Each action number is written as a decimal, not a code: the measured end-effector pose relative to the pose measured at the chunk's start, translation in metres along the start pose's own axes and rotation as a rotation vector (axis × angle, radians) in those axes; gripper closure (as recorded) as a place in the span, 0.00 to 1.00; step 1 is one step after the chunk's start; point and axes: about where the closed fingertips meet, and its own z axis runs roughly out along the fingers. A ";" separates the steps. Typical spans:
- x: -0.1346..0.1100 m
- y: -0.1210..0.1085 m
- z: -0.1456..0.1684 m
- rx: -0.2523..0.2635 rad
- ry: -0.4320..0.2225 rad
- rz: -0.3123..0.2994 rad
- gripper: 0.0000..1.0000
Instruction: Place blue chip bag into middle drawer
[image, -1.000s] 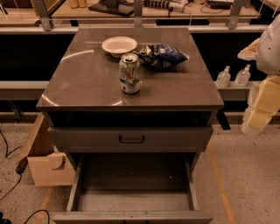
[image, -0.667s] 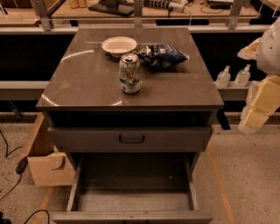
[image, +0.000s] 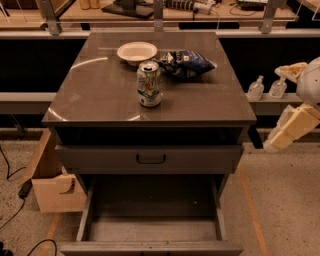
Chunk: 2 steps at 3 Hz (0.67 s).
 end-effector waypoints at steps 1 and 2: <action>0.009 -0.047 0.017 0.129 -0.113 0.033 0.00; 0.005 -0.063 0.017 0.188 -0.128 0.035 0.00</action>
Offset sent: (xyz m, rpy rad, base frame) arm 0.0381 -0.0151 -0.0040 0.0743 -0.1102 -0.0409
